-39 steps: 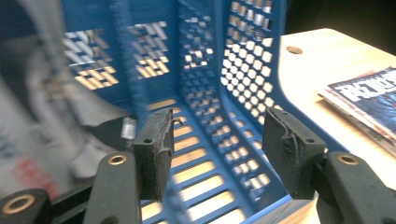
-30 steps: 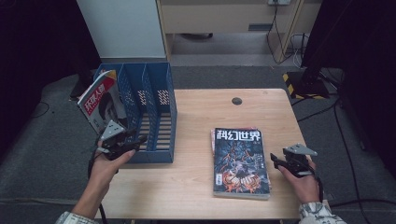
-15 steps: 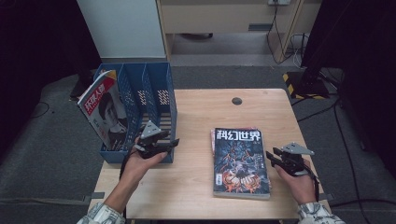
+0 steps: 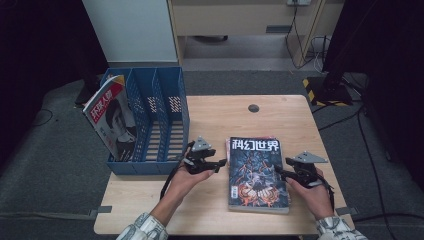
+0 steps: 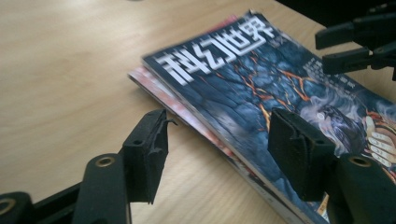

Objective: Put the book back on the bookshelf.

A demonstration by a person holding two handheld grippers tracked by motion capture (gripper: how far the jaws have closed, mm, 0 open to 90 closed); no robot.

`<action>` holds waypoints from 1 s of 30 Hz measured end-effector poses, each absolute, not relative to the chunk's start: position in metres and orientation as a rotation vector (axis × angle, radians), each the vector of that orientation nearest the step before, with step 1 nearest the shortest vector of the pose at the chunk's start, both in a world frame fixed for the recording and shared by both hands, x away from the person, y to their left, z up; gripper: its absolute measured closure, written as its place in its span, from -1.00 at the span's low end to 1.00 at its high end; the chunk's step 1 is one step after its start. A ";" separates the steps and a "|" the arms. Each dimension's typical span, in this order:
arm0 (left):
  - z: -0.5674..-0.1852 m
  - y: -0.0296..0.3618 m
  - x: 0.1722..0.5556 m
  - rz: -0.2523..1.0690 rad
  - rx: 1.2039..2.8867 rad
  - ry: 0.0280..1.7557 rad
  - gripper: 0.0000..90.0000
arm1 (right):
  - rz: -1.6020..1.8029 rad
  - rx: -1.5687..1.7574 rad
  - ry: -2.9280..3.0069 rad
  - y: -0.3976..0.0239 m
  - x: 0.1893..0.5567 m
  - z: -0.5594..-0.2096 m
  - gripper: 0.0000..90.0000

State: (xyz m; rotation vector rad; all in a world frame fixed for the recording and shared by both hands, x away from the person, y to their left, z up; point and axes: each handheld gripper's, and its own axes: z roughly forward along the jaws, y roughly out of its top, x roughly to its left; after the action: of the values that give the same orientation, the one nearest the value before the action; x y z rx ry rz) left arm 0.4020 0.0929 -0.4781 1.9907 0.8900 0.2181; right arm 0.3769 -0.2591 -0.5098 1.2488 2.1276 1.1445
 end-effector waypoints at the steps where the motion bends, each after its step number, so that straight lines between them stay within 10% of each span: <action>1: -0.482 0.089 0.401 0.206 2.000 0.888 -0.20 | 1.148 1.249 2.135 -0.257 0.378 -0.511 -0.14; 30: -0.525 0.058 0.385 -0.002 2.020 0.930 -0.52 | 1.214 1.166 2.188 -0.244 0.383 -0.514 -0.36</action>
State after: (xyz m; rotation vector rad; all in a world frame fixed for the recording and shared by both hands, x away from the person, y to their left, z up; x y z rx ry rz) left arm 0.3854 0.0583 -0.5255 2.0196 0.9302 -0.0019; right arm 0.3826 -0.2443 -0.5142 1.1658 2.1883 1.2139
